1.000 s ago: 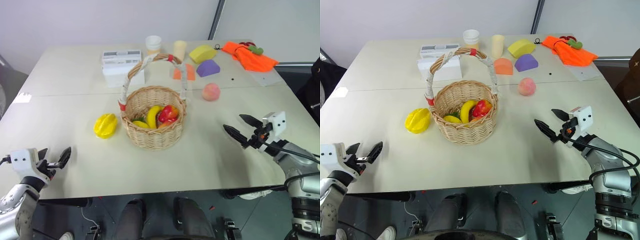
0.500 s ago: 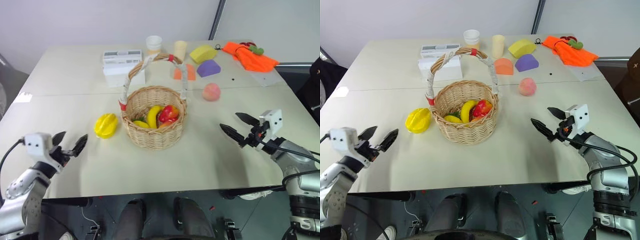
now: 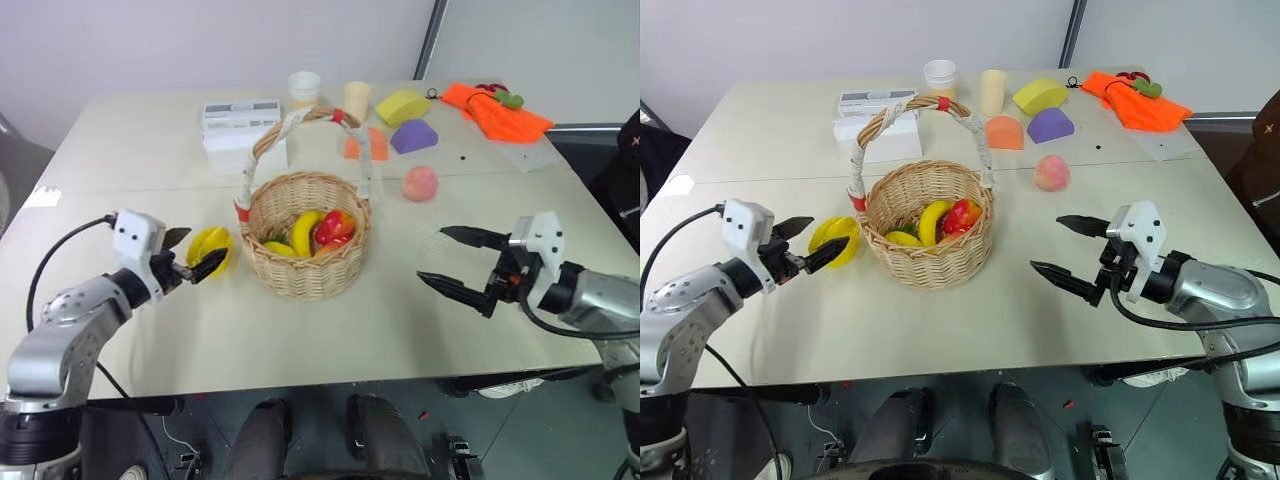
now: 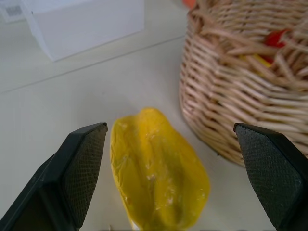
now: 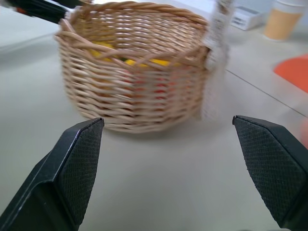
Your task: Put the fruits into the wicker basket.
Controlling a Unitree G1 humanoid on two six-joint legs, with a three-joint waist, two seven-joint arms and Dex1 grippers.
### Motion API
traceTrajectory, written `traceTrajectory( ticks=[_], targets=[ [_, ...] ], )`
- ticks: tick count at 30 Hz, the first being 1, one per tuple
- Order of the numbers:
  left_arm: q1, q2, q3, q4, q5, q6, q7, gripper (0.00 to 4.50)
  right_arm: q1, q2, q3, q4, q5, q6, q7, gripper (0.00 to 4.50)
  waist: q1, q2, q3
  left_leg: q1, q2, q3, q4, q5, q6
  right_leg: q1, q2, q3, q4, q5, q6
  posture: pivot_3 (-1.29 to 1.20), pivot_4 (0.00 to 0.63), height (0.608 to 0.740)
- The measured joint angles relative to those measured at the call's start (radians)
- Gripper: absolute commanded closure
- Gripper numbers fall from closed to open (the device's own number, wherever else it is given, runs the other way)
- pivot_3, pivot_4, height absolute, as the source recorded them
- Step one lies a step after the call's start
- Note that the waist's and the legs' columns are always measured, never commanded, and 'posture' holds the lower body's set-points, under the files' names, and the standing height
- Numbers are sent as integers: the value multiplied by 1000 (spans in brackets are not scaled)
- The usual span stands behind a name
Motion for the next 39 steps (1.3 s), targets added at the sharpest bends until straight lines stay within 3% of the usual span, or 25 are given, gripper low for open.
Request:
traceTrajectory(
  ticks=[11,14,17,25,29,33,36,39],
  targets=[
    [-50,-28,-83,31,83,130,98,0,-170,-15,113,-136,92,94,-24,31,3,-1,1,0,0,-1,0,0,0,0,-1,0,0,0,0,0,150,740],
    [-55,-49,-84,31,86,138,106,850,-175,-3,136,-136,95,96,-30,0,5,-1,1,-1,-1,-1,0,0,0,0,-1,0,0,0,0,0,150,740],
    [-64,-60,-84,31,87,141,113,2222,-175,-3,149,-136,95,96,-29,0,4,-1,1,-1,-1,-1,0,0,0,0,-1,0,0,0,0,0,150,740],
    [14,13,-8,33,100,90,44,2343,-188,-4,149,-135,95,94,-30,0,-1,-1,1,0,1,-1,0,0,0,-1,0,0,0,0,0,0,150,740],
    [65,45,185,-3,-43,63,-99,2343,-192,-7,134,-127,98,94,-26,0,3,-2,1,-1,1,-1,0,0,0,-1,-2,0,0,0,0,0,150,740],
    [128,172,320,-177,-307,155,-291,2343,-200,-28,109,-81,91,82,-8,0,5,-2,1,-1,-1,1,0,0,0,0,-4,0,-2,0,-1,0,150,740],
    [90,201,278,-281,-451,236,-307,2343,-206,-36,107,-35,70,61,8,0,7,-2,1,-1,-1,1,1,0,0,1,-4,0,-2,0,-1,0,150,740],
    [-72,169,141,-331,-501,277,-202,2343,-215,-46,100,-5,53,46,16,0,10,-2,1,-1,-1,1,3,0,0,2,-3,0,-1,0,0,0,150,740]
  ],
)
